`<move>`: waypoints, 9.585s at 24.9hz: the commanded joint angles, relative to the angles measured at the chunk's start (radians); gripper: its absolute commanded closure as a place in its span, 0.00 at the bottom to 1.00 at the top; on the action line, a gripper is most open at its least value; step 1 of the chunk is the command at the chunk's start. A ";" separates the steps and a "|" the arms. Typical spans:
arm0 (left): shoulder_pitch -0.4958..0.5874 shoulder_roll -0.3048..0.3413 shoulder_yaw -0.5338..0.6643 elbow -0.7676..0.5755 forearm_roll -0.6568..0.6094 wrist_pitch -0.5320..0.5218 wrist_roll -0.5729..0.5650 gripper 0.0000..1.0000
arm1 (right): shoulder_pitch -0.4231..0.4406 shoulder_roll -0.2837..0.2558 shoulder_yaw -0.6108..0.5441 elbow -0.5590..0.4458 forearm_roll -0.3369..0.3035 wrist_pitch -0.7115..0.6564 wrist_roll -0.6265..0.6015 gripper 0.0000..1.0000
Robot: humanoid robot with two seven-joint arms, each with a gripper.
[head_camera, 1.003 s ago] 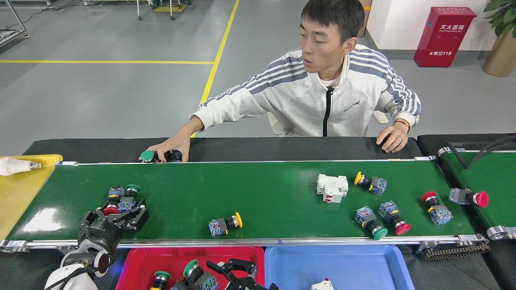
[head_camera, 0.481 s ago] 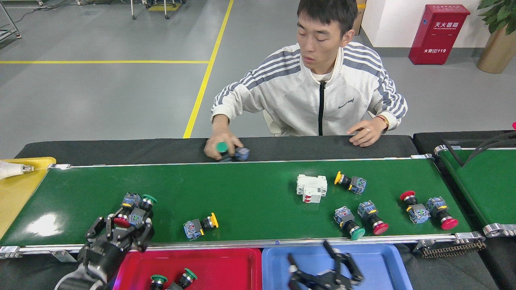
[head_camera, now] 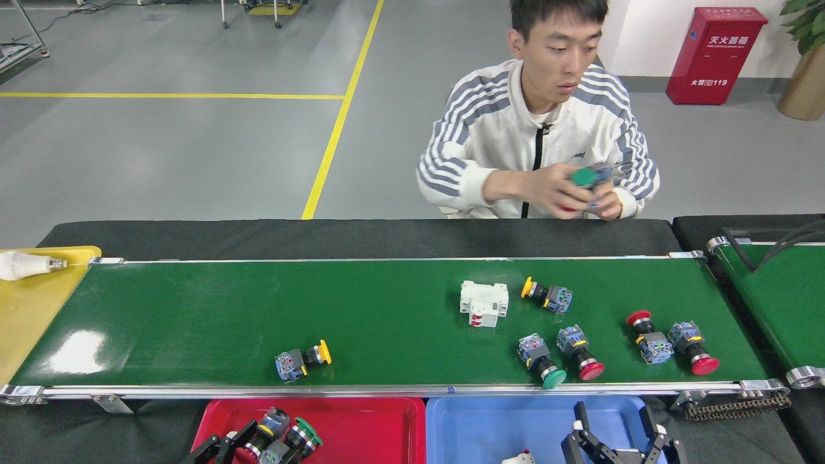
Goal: Pick switch part from conveyor to tray
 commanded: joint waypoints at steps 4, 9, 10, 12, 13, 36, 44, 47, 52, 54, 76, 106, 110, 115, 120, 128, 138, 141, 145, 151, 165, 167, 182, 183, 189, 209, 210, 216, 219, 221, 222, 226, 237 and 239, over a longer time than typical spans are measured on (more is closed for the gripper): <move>-0.016 -0.035 0.140 -0.029 0.003 0.091 0.009 0.00 | -0.095 -0.008 0.081 0.042 0.063 0.010 0.094 0.02; -0.021 -0.016 0.275 -0.028 0.000 0.235 0.071 0.00 | -0.139 -0.009 0.160 0.069 0.066 0.010 0.140 0.02; -0.018 -0.007 0.293 -0.028 -0.001 0.237 0.103 0.00 | -0.144 -0.008 0.164 0.071 0.066 0.010 0.150 0.02; -0.016 -0.001 0.305 -0.026 0.000 0.238 0.115 0.00 | -0.147 -0.006 0.164 0.075 0.065 0.012 0.162 0.02; -0.018 0.000 0.305 -0.025 0.000 0.237 0.115 0.00 | -0.153 -0.006 0.164 0.080 0.065 0.010 0.162 0.02; -0.371 0.166 0.141 0.406 -0.057 0.094 0.045 0.00 | -0.366 0.032 0.204 0.307 0.068 0.002 0.210 0.87; -0.415 0.165 0.131 0.468 -0.055 0.100 0.046 0.49 | -0.366 0.044 0.232 0.290 0.066 -0.008 0.202 0.94; -0.406 0.157 0.131 0.474 -0.040 0.085 0.049 0.82 | -0.357 0.043 0.270 0.247 0.066 -0.030 0.200 0.94; -0.351 0.151 0.129 0.419 0.031 0.000 0.052 0.96 | -0.291 0.040 0.471 0.126 0.066 -0.111 0.200 0.92; -0.298 0.146 0.131 0.350 0.060 -0.006 0.052 0.97 | -0.270 0.037 0.557 0.114 0.069 -0.137 0.200 0.48; 0.016 -0.016 0.250 -0.031 0.077 0.313 0.058 0.00 | 0.037 0.005 0.034 -0.004 -0.040 0.081 -0.160 0.01; -0.610 0.175 -0.061 0.595 0.064 0.258 -0.012 0.00 | -0.366 0.087 0.359 0.327 0.057 0.094 0.177 0.97; -0.627 0.174 -0.061 0.644 0.017 0.304 -0.008 0.00 | -0.365 0.086 0.407 0.301 0.057 0.053 0.173 0.98; -0.671 0.172 -0.063 0.733 0.003 0.491 0.025 0.12 | -0.314 0.080 0.543 0.189 0.062 -0.186 0.173 0.71; -0.685 0.174 -0.057 0.793 0.028 0.494 0.045 0.77 | -0.303 0.078 0.620 0.183 0.091 -0.226 0.174 0.00; -0.676 0.174 -0.057 0.787 0.041 0.493 0.055 0.90 | -0.178 0.044 0.367 0.026 0.078 -0.205 0.124 0.00; -0.443 0.129 -0.031 0.327 0.074 0.198 0.091 0.91 | 0.206 -0.008 0.008 -0.066 -0.058 0.018 -0.228 0.01; -0.357 0.057 -0.067 0.232 0.061 0.088 0.081 0.91 | 0.192 -0.017 0.002 -0.057 -0.060 0.091 -0.206 0.01; -0.259 0.014 -0.207 0.103 0.022 -0.006 0.080 0.90 | 0.074 -0.081 0.015 -0.028 -0.052 0.082 -0.094 0.01; -0.168 -0.041 -0.357 0.014 -0.061 -0.006 0.080 0.82 | -0.046 -0.152 0.062 -0.001 -0.052 -0.113 0.038 0.01; -0.055 -0.112 -0.429 -0.068 -0.101 -0.006 0.081 0.00 | -0.214 -0.100 0.129 0.123 -0.017 -0.229 0.194 0.54; -0.055 -0.115 -0.391 -0.081 -0.097 -0.006 0.089 0.00 | -0.216 -0.109 0.147 0.123 0.017 -0.229 0.196 0.79; -0.093 0.016 0.229 0.046 -0.095 0.243 0.164 0.00 | -0.247 -0.052 0.397 0.017 0.017 -0.398 0.185 0.10; -0.097 0.025 0.226 0.052 -0.094 0.237 0.163 0.00 | -0.251 -0.031 0.411 0.026 0.017 -0.409 0.185 0.00; -0.226 0.100 0.213 0.207 -0.094 0.148 0.135 0.00 | -0.253 -0.018 0.417 0.045 0.008 -0.442 0.187 0.00; -0.421 0.200 0.212 0.551 -0.092 0.264 0.135 0.74 | 0.080 -0.017 -0.253 -0.047 -0.064 -0.007 -0.083 0.01; -0.420 0.200 0.212 0.555 -0.087 0.252 0.138 0.80 | 0.079 -0.018 -0.251 -0.044 -0.067 -0.007 -0.082 0.01; -0.321 0.166 0.212 0.442 0.018 0.103 0.140 0.96 | 0.074 -0.058 -0.251 -0.034 -0.109 -0.047 -0.082 0.01; -0.190 0.102 0.210 0.235 0.028 -0.006 0.134 0.93 | 0.074 -0.060 -0.250 -0.034 -0.109 -0.048 -0.082 0.01; -0.084 0.049 0.209 0.109 0.025 -0.006 0.129 0.87 | 0.074 -0.061 -0.247 -0.034 -0.109 -0.050 -0.082 0.01; -0.025 0.013 0.209 0.038 0.023 -0.006 0.129 0.75 | 0.074 -0.061 -0.245 -0.034 -0.109 -0.057 -0.082 0.01; 0.105 -0.098 0.187 -0.091 0.022 -0.006 0.129 0.00 | 0.074 -0.061 -0.244 -0.037 -0.109 -0.102 -0.082 0.01; 0.071 -0.101 0.338 -0.078 0.020 -0.006 0.138 0.00 | 0.072 -0.061 -0.241 -0.038 -0.104 -0.103 -0.079 0.01; 0.064 -0.075 0.390 -0.055 0.018 0.080 0.138 0.00 | 0.069 -0.063 -0.241 -0.037 -0.104 -0.105 -0.077 0.01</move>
